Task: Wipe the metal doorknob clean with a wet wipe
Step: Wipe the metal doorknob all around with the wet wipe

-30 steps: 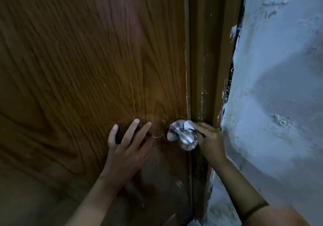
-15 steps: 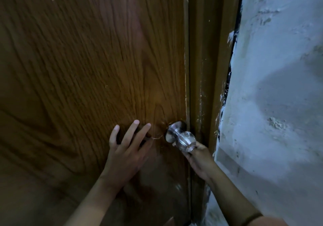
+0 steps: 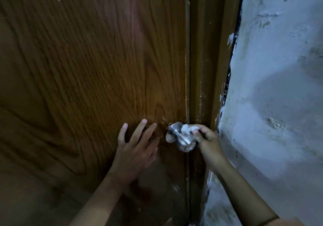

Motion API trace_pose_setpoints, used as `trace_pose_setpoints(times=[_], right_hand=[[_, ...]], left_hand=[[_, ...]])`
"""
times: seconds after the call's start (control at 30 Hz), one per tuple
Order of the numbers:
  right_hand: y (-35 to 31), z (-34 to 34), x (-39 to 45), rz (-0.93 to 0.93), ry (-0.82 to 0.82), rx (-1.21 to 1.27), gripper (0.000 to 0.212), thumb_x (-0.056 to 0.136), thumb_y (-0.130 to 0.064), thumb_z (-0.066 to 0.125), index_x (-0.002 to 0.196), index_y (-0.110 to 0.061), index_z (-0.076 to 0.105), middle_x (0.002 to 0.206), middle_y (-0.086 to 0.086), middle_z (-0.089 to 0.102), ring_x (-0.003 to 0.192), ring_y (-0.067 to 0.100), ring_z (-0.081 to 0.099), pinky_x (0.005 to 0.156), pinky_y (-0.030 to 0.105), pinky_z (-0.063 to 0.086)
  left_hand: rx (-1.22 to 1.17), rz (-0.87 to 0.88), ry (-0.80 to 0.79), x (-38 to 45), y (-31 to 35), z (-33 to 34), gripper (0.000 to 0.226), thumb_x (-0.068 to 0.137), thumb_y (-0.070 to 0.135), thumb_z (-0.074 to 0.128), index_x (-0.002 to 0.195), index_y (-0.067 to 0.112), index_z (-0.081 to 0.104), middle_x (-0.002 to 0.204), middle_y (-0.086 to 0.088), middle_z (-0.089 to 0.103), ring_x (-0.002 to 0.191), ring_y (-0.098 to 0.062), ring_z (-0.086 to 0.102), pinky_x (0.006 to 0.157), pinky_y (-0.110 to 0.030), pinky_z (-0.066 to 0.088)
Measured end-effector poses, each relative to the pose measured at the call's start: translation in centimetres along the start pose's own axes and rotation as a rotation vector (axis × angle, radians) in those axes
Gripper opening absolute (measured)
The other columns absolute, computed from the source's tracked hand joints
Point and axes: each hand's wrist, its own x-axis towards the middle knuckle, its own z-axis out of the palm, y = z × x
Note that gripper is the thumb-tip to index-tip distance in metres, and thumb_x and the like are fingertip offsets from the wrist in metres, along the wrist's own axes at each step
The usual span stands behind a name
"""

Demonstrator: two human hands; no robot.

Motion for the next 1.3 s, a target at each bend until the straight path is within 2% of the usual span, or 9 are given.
trace_pose_setpoints(times=[0.1,0.3,0.47,0.7,0.8,0.87,0.93,1.2,1.3], right_hand=[[-0.3,0.2,-0.3,-0.097,-0.121,-0.202,0.032,0.090,-0.005,0.048,0.079,-0.032,0.063,0.084,-0.007,0.064,0.076,0.002,0.059,0.069,0.016,0.047],[-0.7,-0.3,0.0,-0.022,0.054,-0.227,0.032,0.090,-0.006,0.045,0.071,-0.026,0.060,0.075,-0.005,0.061,0.070,0.003,0.056,0.060,0.008,0.042],[-1.8,0.1,-0.3,-0.214,-0.146,-0.577,0.016,0.089,-0.010,0.047,0.086,-0.014,0.061,0.085,0.001,0.062,0.079,0.018,0.058,0.070,0.034,0.046],[-2.4,-0.3,0.5,0.036,-0.011,-0.414,0.025,0.089,-0.017,0.050,0.070,-0.002,0.056,0.067,0.009,0.050,0.065,0.018,0.049,0.060,0.030,0.035],[-2.8,0.0,0.4,-0.060,-0.025,-0.449,0.022,0.085,-0.023,0.058,0.071,-0.007,0.054,0.066,0.009,0.053,0.066,0.024,0.054,0.063,0.035,0.043],[-3.0,0.2,0.6,-0.074,-0.004,-0.471,0.007,0.084,-0.018,0.061,0.087,-0.013,0.057,0.075,0.011,0.059,0.075,0.027,0.060,0.069,0.039,0.048],[-3.0,0.1,0.8,-0.035,-0.009,-0.479,0.016,0.086,-0.014,0.057,0.102,-0.015,0.058,0.089,0.013,0.064,0.087,0.027,0.061,0.075,0.038,0.048],[-2.1,0.7,-0.6,-0.338,-0.200,-0.759,0.018,0.088,-0.014,0.051,0.098,-0.011,0.065,0.101,0.004,0.062,0.091,0.014,0.056,0.075,0.022,0.041],[-2.0,0.3,-0.2,-0.183,-0.091,-0.617,0.018,0.089,-0.013,0.050,0.096,-0.013,0.067,0.098,0.005,0.064,0.092,0.020,0.061,0.077,0.030,0.047]], left_hand=[[-0.014,-0.001,-0.002,0.8,0.5,0.4,0.024,0.081,0.037,0.052,0.095,0.027,0.068,0.121,0.000,0.065,0.125,-0.022,0.037,0.100,-0.055,0.024],[-0.040,-0.009,0.012,2.0,0.8,0.6,0.020,0.080,0.036,0.054,0.091,0.026,0.067,0.118,0.001,0.065,0.125,-0.021,0.037,0.103,-0.056,0.021],[-0.033,0.004,0.004,2.1,0.8,0.7,0.020,0.075,0.038,0.060,0.090,0.027,0.068,0.117,0.000,0.066,0.124,-0.022,0.037,0.101,-0.056,0.022],[-0.019,0.081,-0.053,3.2,1.2,1.1,0.034,0.065,0.041,0.072,0.096,0.027,0.067,0.119,-0.001,0.065,0.125,-0.024,0.036,0.102,-0.056,0.022],[0.004,0.099,-0.053,3.4,1.1,1.2,0.036,0.064,0.040,0.072,0.097,0.027,0.067,0.119,-0.001,0.065,0.125,-0.024,0.036,0.102,-0.056,0.022],[0.012,0.108,-0.047,3.4,1.1,1.2,0.037,0.064,0.039,0.072,0.098,0.027,0.067,0.120,-0.001,0.065,0.124,-0.024,0.036,0.102,-0.055,0.023],[0.019,0.122,-0.035,3.3,1.1,1.3,0.038,0.064,0.038,0.072,0.100,0.027,0.067,0.120,-0.001,0.065,0.124,-0.024,0.037,0.101,-0.055,0.023],[0.064,0.141,0.005,3.2,1.0,1.6,0.041,0.071,0.038,0.067,0.110,0.027,0.062,0.124,-0.001,0.063,0.125,-0.024,0.037,0.101,-0.052,0.025],[0.069,0.156,-0.005,3.2,0.8,1.6,0.041,0.071,0.039,0.068,0.111,0.028,0.063,0.126,-0.001,0.062,0.125,-0.024,0.038,0.101,-0.052,0.026]])
